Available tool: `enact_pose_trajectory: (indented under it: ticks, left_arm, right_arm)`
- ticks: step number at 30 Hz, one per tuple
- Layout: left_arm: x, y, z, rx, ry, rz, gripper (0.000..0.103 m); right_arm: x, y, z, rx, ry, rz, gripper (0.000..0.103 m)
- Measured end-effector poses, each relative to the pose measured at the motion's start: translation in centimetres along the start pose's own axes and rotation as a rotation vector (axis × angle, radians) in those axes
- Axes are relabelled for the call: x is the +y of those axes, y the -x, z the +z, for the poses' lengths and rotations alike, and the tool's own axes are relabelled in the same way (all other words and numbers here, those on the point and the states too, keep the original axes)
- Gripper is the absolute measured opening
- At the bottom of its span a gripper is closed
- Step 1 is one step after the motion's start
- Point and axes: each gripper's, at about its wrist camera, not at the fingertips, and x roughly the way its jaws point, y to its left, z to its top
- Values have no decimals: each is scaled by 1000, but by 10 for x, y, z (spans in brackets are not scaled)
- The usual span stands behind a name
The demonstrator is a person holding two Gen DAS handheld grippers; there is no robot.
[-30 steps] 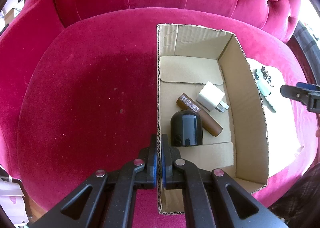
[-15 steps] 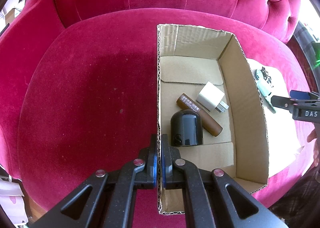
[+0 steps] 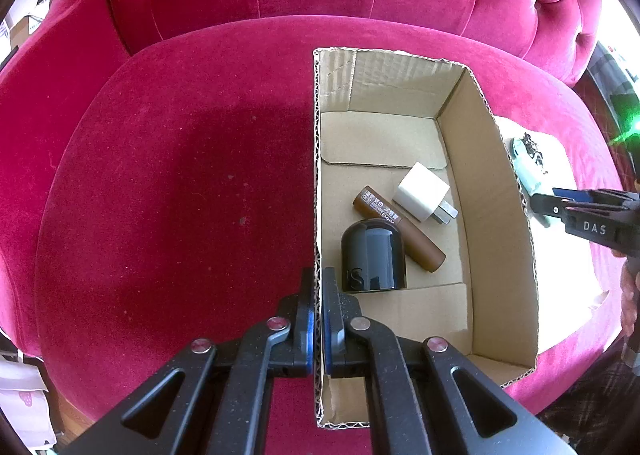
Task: Organize rigid objects
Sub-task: 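Grasp the light-blue OSM bottle with the right gripper, then lift the OSM bottle and carry it over the cardboard box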
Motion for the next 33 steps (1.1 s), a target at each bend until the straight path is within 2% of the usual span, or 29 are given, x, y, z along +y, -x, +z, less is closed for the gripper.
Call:
enact_pose_trajectory:
  ticks: [1, 2, 10, 25, 33]
  left_arm:
    - [0, 0, 0, 0, 0, 0, 3]
    - [0, -1, 0, 1, 0, 0, 3]
    - [2, -1, 0, 2, 7, -7, 3]
    - [1, -1, -2, -1, 6, -3, 3]
    - [0, -1, -2, -3, 6, -3, 3]
  right_arm:
    - [2, 1, 0, -1, 12, 11, 27]
    - [4, 1, 0, -5, 22, 14, 26]
    - [8, 12, 2, -29, 26, 36, 26]
    - [7, 58, 7, -91, 3, 51, 26]
    - [26, 84, 4, -128, 30, 74, 26]
